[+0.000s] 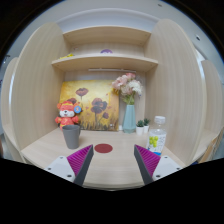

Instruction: Pour water

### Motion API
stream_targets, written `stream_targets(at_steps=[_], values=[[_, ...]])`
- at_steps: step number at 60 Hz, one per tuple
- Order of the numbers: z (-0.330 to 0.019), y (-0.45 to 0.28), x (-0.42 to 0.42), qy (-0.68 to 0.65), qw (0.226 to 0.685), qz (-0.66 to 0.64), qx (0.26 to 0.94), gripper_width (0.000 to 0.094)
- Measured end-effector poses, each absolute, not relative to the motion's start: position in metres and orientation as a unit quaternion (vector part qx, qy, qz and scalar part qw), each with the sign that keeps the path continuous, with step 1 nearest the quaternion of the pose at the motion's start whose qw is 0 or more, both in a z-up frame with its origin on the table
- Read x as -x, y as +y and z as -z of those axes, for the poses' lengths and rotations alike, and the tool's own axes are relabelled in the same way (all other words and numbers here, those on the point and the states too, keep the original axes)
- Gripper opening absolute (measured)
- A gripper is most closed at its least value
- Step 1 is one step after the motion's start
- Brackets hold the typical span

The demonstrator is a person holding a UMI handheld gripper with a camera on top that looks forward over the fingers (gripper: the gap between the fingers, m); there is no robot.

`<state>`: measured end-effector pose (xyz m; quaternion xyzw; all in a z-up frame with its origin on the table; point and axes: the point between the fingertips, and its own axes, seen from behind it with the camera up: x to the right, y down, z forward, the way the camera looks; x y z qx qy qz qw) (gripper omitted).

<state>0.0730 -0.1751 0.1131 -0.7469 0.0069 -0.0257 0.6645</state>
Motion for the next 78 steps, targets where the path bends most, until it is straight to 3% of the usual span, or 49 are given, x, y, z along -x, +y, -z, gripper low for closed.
stream_targets(at_steps=[20,41,44,49,62,78], values=[[-0.087,-0.145,-0.216,0.095,0.641,0.073,0.758,0.0828],[-0.084,-0.076,-0.255,0.093,0.646,0.072,0.755,0.0819],[-0.086,-0.069,-0.255,0.092,0.642,0.067,0.758,0.0771],[-0.088,-0.059,-0.252,0.086,0.647,0.057,0.755,0.0591],[-0.088,-0.056,-0.247,0.065,0.654,0.075,0.750,0.0404],[-0.089,-0.052,-0.240,0.054,0.644,0.098,0.757,0.0386]])
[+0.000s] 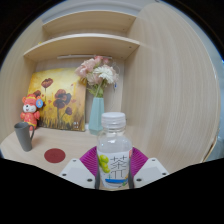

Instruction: Pour water

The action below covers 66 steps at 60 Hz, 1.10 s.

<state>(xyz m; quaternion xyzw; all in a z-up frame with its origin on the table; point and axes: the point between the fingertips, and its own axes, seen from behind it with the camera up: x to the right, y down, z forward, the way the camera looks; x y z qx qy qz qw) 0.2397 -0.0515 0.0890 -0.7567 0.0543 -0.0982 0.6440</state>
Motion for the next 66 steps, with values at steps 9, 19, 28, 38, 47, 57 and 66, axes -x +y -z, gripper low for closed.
stream_targets(at_steps=[9,19,28,38,47,57,66], values=[[-0.121,-0.034,-0.199,-0.040,0.648,0.167,0.742,0.0386],[-0.163,-0.002,-0.116,-0.208,0.636,0.294,0.682,0.0388],[-0.184,0.024,-0.047,-0.347,0.602,0.405,0.594,0.0386],[-0.199,0.041,0.007,-0.475,0.539,0.523,0.458,0.0385],[-0.199,0.045,0.043,-0.561,0.473,0.595,0.327,0.0384],[-0.195,0.044,0.068,-0.614,0.410,0.643,0.205,0.0385],[-0.182,0.049,0.073,-0.638,0.375,0.653,0.163,0.0384]])
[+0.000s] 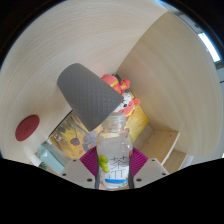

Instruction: Pour water

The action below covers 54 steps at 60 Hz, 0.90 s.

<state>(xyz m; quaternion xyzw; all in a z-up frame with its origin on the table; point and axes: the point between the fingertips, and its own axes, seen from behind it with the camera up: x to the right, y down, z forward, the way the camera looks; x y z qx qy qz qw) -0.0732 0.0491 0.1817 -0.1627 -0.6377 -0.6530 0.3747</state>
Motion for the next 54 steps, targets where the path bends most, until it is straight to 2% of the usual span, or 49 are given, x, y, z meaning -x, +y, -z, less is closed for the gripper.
stream_targets(at_steps=[11,17,25,35,45,54], values=[[-0.183,0.051,0.073,-0.632,0.386,0.650,0.172,0.0384],[-0.200,0.054,0.067,-0.603,0.422,0.642,0.214,0.0384],[-0.234,0.054,0.043,-0.509,0.516,0.596,0.345,0.0385],[-0.258,0.057,0.001,-0.362,0.626,0.448,0.525,0.0393],[-0.243,0.057,-0.031,-0.195,0.687,0.255,0.652,0.0394],[-0.195,0.064,-0.047,-0.053,0.684,0.064,0.725,0.0393]])
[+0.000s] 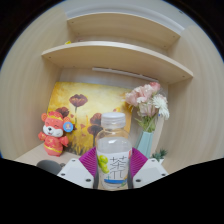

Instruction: Pour water

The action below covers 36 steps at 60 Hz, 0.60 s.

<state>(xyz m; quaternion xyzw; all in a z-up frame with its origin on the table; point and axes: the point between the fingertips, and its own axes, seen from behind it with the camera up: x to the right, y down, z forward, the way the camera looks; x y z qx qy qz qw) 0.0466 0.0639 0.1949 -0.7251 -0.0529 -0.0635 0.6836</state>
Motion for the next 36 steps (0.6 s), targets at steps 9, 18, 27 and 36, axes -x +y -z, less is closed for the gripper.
stream_targets(at_steps=[9,18,27,36], values=[[-0.137,0.068,-0.049,0.007,0.654,-0.012,0.756,0.0394],[-0.099,0.068,-0.048,0.009,0.638,-0.030,0.770,0.0394],[-0.089,0.065,-0.046,0.002,0.644,-0.023,0.765,0.0393],[-0.089,0.065,-0.044,-0.006,0.639,-0.014,0.769,0.0439]])
